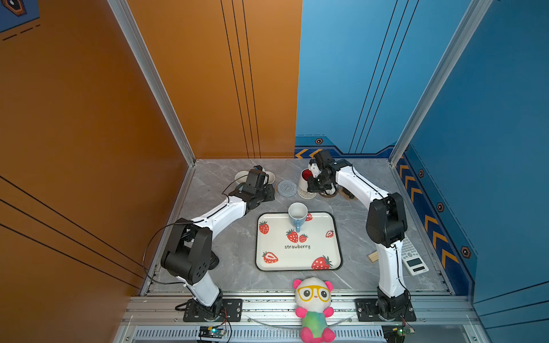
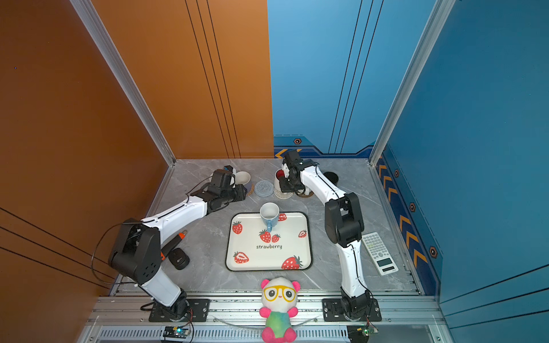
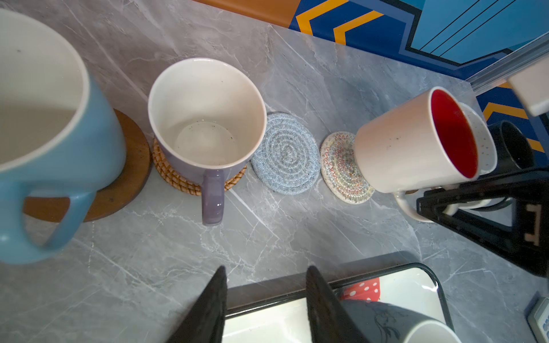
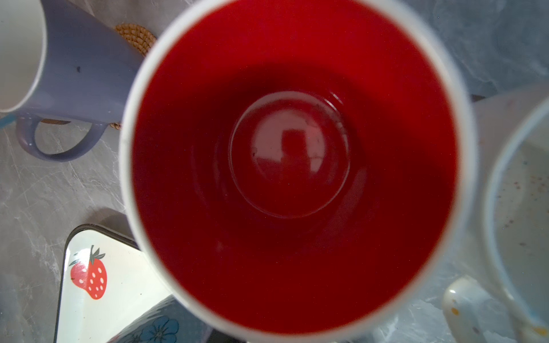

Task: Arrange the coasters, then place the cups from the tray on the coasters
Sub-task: 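Lower the red-lined mug onto the multicolored woven coaster with right gripper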

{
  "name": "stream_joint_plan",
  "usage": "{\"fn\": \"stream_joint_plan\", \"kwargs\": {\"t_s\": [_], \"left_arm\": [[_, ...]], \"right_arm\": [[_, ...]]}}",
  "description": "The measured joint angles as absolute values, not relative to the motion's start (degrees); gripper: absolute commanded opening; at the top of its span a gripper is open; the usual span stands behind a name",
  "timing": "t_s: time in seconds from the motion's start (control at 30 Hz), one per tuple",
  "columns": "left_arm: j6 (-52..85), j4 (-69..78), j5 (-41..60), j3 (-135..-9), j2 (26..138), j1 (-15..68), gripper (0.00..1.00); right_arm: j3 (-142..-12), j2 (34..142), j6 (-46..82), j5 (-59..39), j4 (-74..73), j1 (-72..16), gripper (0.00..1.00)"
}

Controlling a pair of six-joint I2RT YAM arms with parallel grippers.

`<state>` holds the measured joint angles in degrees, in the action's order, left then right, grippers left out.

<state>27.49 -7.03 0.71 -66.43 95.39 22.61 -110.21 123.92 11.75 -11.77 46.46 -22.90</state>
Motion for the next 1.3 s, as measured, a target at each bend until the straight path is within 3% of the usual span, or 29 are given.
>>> {"fn": "stream_joint_plan", "kwargs": {"t_s": [1.3], "left_arm": [[27.5, -7.1, 0.8, -67.3, 96.6, 22.4, 0.44]], "right_arm": [[-112.0, 128.6, 9.8, -9.3, 47.5, -22.9, 0.00]]}}
